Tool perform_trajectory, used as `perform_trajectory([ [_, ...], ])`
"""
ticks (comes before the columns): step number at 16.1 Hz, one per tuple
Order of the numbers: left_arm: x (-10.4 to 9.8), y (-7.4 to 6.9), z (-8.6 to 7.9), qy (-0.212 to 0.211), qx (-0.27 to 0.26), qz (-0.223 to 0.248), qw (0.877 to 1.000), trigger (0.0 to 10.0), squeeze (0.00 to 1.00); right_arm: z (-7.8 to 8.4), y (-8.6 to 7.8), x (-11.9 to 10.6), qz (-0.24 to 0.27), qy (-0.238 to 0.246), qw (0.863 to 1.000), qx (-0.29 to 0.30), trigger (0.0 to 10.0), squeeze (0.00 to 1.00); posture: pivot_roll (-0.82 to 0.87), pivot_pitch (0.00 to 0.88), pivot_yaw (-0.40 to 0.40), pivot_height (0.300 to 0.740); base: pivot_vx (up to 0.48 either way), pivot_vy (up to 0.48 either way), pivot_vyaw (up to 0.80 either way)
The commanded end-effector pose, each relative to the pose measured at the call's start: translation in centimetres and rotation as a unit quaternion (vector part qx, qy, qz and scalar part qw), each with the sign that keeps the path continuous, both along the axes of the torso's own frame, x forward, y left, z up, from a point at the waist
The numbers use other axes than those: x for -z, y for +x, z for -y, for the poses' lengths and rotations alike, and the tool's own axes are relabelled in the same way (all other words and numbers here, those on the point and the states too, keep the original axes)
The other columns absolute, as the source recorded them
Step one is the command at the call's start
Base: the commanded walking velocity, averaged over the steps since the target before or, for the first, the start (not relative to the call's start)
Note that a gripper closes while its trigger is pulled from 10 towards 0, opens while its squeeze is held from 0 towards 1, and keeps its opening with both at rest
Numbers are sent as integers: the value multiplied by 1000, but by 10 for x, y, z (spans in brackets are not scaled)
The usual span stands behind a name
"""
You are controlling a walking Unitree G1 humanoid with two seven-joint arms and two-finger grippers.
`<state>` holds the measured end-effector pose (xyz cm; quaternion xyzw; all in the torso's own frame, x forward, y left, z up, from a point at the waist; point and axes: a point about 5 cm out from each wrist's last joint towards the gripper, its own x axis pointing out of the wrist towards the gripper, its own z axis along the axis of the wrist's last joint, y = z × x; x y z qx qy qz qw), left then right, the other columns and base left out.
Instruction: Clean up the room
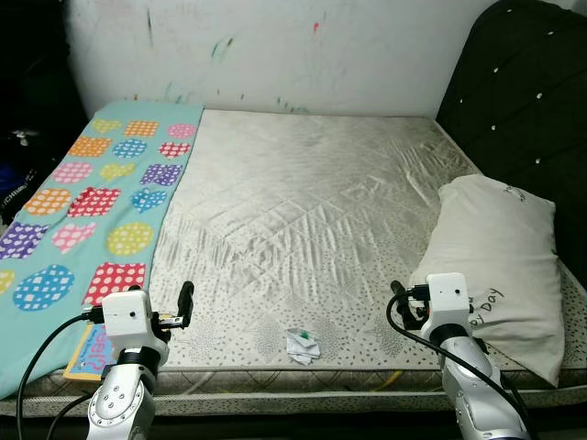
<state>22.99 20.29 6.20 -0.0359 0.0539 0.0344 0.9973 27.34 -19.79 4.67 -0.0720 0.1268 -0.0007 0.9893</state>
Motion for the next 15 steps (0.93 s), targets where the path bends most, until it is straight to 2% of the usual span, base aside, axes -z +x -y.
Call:
perform_trajectory([
  [1, -1, 0, 2, 4, 5, -3, 1000, 10000, 0, 2, 1, -1, 1, -2, 1000, -1, 10000, 0, -34, 0, -59, 740, 0, 0, 0],
  [11, 2, -2, 2, 2, 0, -14, 1000, 10000, 0, -2, 1, 5, -23, -2, 999, -28, 10000, 0, -34, 0, -63, 740, 0, 0, 0],
  [15, 5, -1, 3, 2, 4, -21, 1000, 10000, 0, -6, -3, 18, -81, -18, 995, -56, 10000, 0, -39, 0, -60, 740, 0, 0, 0],
])
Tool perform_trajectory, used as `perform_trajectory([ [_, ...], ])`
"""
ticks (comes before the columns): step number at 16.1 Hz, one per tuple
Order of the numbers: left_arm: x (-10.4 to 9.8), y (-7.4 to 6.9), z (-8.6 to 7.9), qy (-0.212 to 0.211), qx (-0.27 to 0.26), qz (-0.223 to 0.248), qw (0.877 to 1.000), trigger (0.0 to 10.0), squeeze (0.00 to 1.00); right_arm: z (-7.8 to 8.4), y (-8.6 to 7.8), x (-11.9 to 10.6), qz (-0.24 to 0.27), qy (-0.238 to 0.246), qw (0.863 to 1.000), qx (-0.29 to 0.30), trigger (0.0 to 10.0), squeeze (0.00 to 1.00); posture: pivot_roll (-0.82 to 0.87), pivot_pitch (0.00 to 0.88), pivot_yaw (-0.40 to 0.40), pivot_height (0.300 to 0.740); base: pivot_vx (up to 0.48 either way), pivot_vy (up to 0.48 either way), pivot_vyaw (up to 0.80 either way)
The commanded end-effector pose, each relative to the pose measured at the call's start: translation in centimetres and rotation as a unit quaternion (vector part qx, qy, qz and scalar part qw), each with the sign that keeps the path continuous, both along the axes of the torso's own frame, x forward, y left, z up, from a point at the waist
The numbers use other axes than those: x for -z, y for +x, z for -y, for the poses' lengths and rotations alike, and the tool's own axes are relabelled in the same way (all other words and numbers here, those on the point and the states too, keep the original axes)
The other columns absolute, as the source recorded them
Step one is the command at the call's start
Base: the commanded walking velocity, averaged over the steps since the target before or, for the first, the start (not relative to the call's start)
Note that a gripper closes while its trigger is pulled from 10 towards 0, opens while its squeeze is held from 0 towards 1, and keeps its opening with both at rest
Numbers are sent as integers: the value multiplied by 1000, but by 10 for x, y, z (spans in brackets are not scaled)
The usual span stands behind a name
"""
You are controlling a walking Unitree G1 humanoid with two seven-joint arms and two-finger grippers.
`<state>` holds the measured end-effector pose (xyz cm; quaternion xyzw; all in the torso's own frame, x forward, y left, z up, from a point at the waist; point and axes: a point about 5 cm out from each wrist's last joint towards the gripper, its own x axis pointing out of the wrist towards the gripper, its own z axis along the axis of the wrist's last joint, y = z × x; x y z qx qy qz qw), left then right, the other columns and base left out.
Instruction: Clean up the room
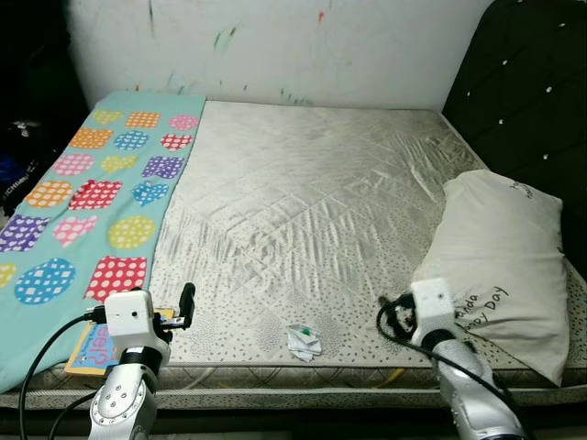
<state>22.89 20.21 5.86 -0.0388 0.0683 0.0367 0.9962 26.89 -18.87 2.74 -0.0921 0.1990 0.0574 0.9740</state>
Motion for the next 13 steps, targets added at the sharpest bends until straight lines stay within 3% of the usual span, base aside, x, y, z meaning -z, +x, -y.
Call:
perform_trajectory([
  [1, 1, 0, 2, 6, 6, -8, 1000, 10000, 0, 3, 2, -2, -3, -3, 1000, -2, 10000, 0, -39, 0, -60, 740, 0, 0, 0],
  [13, 4, 1, 3, 6, 9, -18, 1000, 10000, 0, 1, 2, -2, -7, -3, 1000, -14, 10000, 0, -39, 0, -60, 727, 0, 0, 0],
])
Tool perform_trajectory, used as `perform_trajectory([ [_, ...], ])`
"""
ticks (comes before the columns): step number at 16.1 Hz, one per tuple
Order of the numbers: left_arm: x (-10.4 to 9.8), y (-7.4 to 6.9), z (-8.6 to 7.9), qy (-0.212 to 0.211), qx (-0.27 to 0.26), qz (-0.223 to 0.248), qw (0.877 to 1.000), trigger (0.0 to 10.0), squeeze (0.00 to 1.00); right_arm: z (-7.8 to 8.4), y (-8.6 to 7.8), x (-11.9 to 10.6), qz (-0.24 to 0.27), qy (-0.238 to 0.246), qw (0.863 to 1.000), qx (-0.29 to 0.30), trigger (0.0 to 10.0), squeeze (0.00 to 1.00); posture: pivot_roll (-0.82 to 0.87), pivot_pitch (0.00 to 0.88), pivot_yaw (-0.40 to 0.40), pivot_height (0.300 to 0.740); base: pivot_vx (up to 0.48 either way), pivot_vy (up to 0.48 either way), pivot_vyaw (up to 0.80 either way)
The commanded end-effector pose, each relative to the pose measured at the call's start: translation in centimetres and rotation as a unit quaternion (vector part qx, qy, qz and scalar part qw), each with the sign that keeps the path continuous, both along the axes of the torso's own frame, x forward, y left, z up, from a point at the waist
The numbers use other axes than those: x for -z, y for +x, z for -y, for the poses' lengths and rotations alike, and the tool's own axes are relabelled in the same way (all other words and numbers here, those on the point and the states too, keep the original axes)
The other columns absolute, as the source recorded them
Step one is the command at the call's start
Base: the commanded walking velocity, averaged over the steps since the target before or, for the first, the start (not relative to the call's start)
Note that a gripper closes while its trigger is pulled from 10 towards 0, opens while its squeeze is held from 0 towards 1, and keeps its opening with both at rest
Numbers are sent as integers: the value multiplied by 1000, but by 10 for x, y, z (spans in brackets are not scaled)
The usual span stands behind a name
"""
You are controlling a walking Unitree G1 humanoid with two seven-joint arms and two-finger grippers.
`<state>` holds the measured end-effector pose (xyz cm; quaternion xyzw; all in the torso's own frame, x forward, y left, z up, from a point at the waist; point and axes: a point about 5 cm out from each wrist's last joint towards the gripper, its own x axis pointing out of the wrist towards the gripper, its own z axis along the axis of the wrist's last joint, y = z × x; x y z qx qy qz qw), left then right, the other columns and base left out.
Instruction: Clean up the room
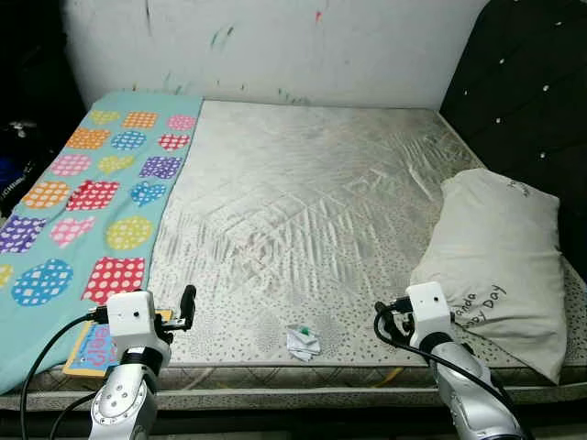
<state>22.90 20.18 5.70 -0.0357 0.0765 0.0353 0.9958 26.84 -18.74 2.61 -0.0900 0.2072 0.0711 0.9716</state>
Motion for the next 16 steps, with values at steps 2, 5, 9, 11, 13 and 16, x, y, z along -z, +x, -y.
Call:
perform_trajectory([
  [2, 2, 1, 2, 3, 7, -10, 1000, 10000, 0, 2, 3, -3, 2, -6, 1000, -2, 10000, 0, -39, 0, -60, 727, 0, 0, 0],
  [5, 2, 1, 2, 3, 6, -9, 1000, 10000, 0, 2, 2, -3, 1, -5, 1000, -3, 10000, 0, -43, 0, -59, 717, 0, 0, 0],
  [9, 2, 1, 3, 4, 6, -9, 1000, 10000, 0, 2, 2, -3, 1, -4, 1000, -5, 10000, 0, -43, 0, -58, 687, 0, 0, 0],
  [11, 2, 1, 3, 4, 7, -9, 1000, 10000, 0, 2, 2, -3, 2, -2, 1000, -5, 10000, 0, -43, 0, -58, 682, 0, 0, 0],
  [13, 2, 1, 3, 5, 7, -9, 1000, 10000, 0, 2, 2, -3, 1, -1, 1000, -4, 10000, 0, -43, 0, -58, 667, 0, 0, 0],
  [16, 2, 1, 3, 5, 7, -10, 1000, 10000, 0, 2, 2, -3, 2, -1, 1000, -5, 10000, 0, -43, 0, -57, 652, 0, 0, 0],
])
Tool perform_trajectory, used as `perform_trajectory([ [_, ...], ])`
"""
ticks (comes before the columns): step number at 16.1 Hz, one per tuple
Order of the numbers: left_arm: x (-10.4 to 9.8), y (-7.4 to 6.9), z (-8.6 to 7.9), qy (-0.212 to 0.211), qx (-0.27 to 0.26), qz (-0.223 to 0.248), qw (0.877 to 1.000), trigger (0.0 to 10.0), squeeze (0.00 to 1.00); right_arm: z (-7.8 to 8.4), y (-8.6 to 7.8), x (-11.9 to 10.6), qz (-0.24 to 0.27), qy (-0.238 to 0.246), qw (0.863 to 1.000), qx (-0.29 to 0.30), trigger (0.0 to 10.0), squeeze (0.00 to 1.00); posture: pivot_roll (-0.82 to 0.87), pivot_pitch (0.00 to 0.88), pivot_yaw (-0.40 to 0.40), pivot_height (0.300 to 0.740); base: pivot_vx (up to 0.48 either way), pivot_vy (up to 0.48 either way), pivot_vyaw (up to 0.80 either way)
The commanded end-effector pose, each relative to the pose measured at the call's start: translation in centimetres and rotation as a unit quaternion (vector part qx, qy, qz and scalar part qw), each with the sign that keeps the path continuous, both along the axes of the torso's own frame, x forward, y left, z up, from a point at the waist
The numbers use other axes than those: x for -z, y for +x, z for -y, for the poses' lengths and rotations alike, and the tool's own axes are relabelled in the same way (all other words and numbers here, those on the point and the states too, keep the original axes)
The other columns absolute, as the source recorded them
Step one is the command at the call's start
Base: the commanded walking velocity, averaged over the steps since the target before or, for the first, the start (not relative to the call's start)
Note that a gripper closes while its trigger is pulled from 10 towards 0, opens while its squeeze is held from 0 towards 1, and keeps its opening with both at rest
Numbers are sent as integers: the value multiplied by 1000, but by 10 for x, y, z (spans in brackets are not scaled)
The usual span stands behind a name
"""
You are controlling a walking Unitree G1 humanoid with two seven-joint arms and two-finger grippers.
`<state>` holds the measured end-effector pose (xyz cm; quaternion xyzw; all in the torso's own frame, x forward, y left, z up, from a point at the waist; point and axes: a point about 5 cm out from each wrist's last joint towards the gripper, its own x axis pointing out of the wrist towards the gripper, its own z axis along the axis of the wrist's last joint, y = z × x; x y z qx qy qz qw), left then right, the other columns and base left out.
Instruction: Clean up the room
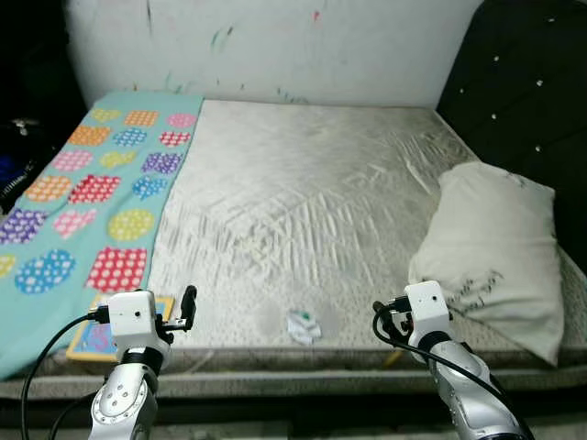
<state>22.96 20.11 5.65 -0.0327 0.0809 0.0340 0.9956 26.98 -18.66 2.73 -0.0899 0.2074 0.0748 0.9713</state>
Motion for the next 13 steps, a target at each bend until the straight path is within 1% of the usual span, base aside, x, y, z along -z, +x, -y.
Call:
perform_trajectory([
  [1, 1, 0, 2, 2, 5, -6, 1000, 10000, 0, 3, 0, -2, 3, -2, 1000, -1, 10000, 0, -43, 0, -57, 652, 0, 0, 0],
  [3, 1, 1, 2, 2, 4, -6, 1000, 10000, 0, 2, 1, -2, 3, -1, 1000, -3, 10000, 0, -43, 0, -57, 637, 0, 0, 0],
  [6, 1, 0, 2, 2, 4, -6, 1000, 10000, 0, 2, 1, -3, 4, -1, 1000, -4, 10000, 0, -44, 1, -57, 637, 0, 0, 0],
  [8, 1, 0, 2, 3, 3, -6, 1000, 10000, 0, 2, 1, -3, 6, 0, 1000, -6, 10000, 0, -43, 2, -57, 627, 0, 0, 0],
  [13, 0, -1, 1, 4, -7, -2, 1000, 10000, 0, 0, 2, -5, 13, 1, 1000, -14, 10000, 0, -41, 3, -60, 627, 0, 0, 0],
])
